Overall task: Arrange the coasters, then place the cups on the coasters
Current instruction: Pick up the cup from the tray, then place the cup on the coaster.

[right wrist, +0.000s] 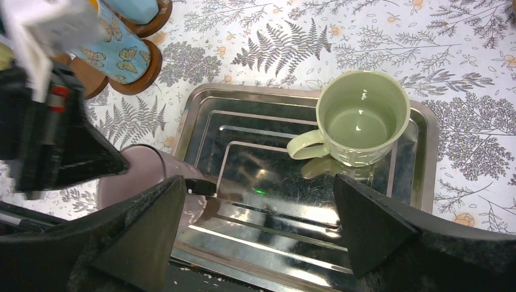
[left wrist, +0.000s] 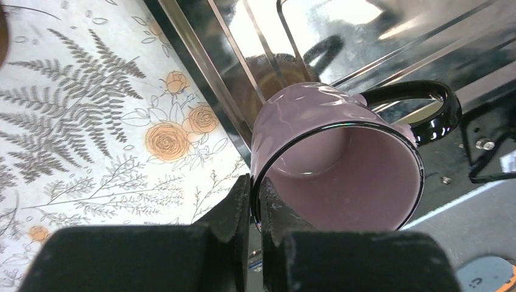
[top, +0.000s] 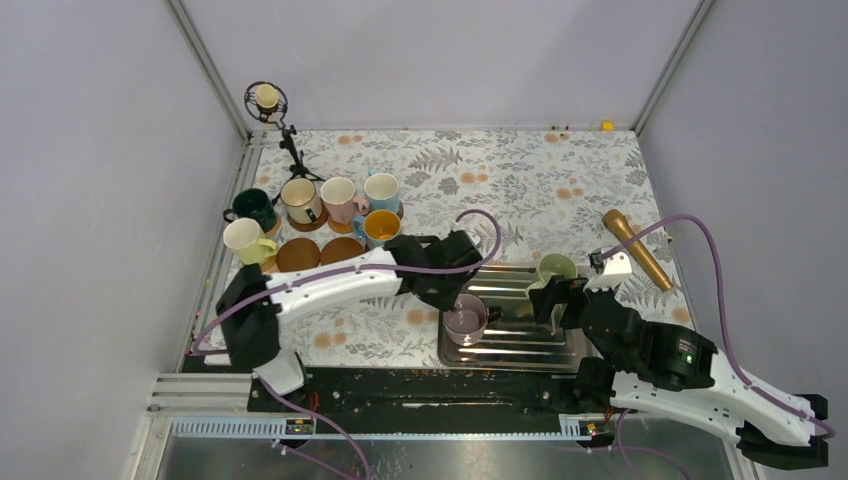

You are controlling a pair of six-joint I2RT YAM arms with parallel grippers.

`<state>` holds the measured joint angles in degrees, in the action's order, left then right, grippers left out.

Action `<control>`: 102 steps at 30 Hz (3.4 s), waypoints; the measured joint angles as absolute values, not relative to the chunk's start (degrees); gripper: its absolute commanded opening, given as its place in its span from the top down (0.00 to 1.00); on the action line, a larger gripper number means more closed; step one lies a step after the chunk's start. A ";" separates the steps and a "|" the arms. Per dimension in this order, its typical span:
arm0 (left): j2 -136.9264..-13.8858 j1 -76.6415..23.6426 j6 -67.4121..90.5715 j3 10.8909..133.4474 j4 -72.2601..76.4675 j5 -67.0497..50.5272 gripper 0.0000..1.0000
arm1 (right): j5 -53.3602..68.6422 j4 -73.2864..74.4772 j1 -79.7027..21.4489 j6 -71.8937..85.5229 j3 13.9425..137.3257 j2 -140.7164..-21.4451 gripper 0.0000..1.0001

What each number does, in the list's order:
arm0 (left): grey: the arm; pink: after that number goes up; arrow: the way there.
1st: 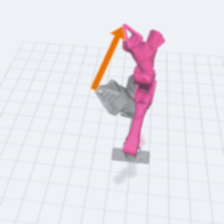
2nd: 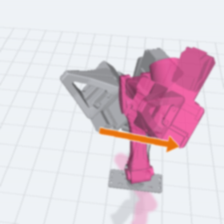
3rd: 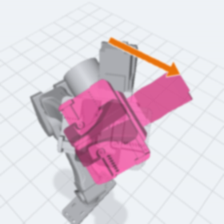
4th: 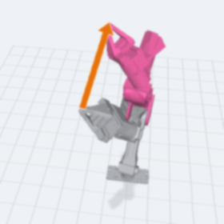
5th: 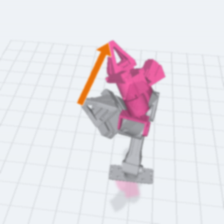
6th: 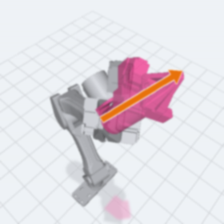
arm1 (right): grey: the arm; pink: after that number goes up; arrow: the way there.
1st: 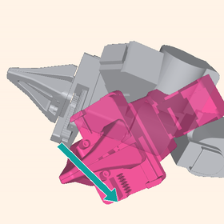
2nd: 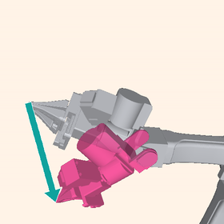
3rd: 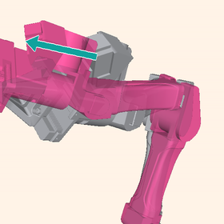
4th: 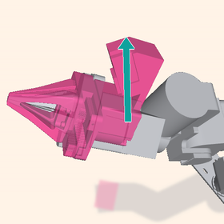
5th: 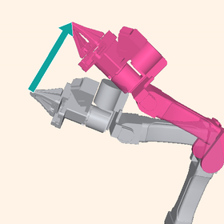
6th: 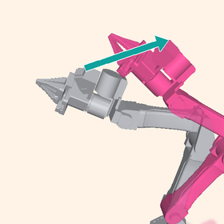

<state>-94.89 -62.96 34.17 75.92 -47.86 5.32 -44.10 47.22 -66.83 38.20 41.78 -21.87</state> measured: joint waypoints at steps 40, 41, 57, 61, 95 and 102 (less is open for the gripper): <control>-63.18 -3.14 46.06 67.57 -60.75 20.80 1.00 | -42.44 45.74 -66.83 37.95 38.87 -20.71 0.00; -63.88 -2.20 46.54 67.13 -60.31 20.27 1.00 | -42.41 45.74 -66.83 37.95 38.74 -20.32 0.01; -73.78 -0.21 50.87 63.31 -54.19 17.72 1.00 | -42.92 45.87 -66.83 37.10 38.59 -16.60 0.00; -74.13 -0.21 50.83 63.31 -54.15 20.05 1.00 | -43.16 46.00 -66.83 36.88 38.59 -16.14 0.01; -83.35 2.63 48.36 63.29 -50.11 21.71 1.00 | -44.03 47.29 -66.83 36.29 39.33 -16.84 0.01; -83.35 2.72 48.36 63.29 -50.30 22.02 1.00 | -44.01 47.62 -66.83 36.36 39.35 -16.34 0.01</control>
